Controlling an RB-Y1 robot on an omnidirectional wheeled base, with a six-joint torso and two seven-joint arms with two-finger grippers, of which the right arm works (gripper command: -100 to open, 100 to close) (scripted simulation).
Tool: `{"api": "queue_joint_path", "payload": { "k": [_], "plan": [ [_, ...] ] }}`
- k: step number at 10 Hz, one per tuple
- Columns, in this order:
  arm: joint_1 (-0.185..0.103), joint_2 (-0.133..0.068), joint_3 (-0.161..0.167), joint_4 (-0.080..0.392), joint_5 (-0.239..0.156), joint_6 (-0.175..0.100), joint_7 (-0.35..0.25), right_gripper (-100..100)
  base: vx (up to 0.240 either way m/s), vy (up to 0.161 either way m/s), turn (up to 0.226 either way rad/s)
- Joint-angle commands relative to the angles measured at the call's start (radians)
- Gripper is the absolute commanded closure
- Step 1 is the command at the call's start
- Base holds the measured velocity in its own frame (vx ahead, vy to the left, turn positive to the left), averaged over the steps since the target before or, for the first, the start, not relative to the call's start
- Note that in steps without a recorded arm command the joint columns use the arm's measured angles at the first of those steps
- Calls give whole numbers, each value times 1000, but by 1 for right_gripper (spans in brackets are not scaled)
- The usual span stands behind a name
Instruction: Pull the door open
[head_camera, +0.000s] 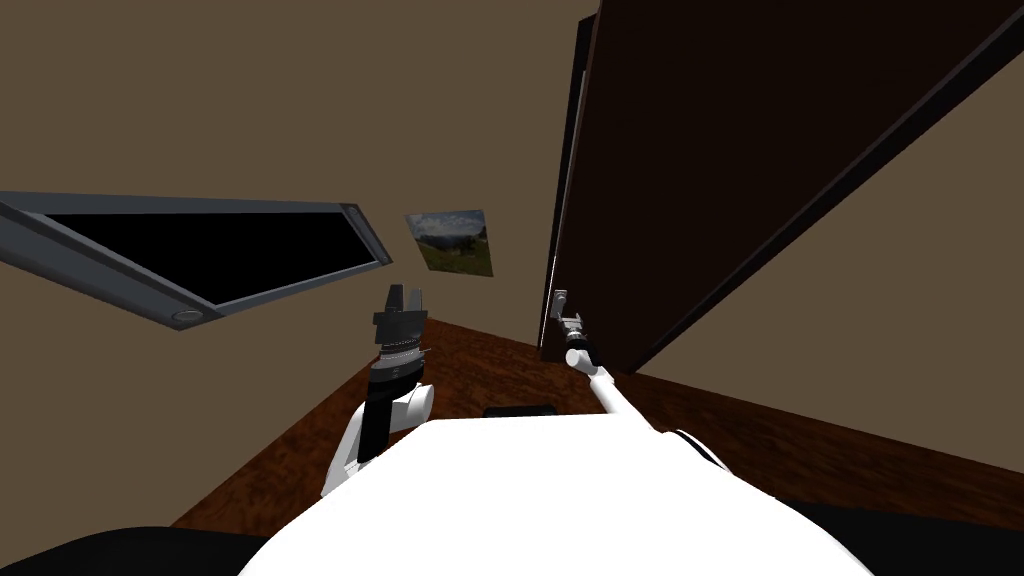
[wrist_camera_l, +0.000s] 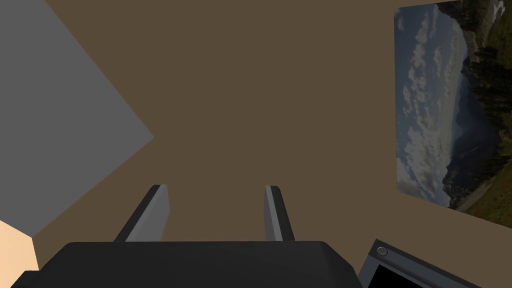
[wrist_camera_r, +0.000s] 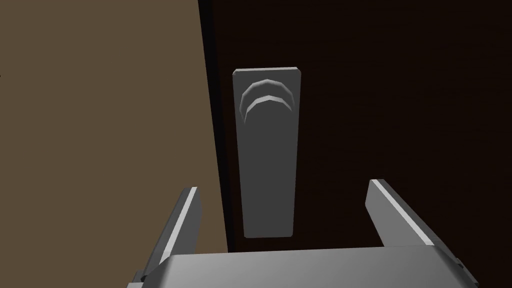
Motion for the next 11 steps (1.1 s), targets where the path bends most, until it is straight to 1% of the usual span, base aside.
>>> {"api": "queue_joint_path", "payload": {
  "k": [1, 2, 4, 7, 8, 9, 11],
  "plan": [
    [9, -30, -9, 1, -8, -3, -25, -100, 165, 35, 145],
    [16, -56, -17, 7, -14, -9, -47, -100, 182, 62, 153],
    [23, -83, -25, 14, -21, -15, -69, -100, 153, 34, 117],
    [43, -158, -48, 32, -39, -31, -131, -100, 175, 4, 178],
    [39, -148, -37, 35, -33, -33, -126, -100, 93, -12, 37],
    [39, -148, -37, 35, -33, -33, -126, 100, -15, 0, -42],
    [39, -148, -37, 35, -33, -33, -126, 100, -30, -2, -1]
  ]
}}
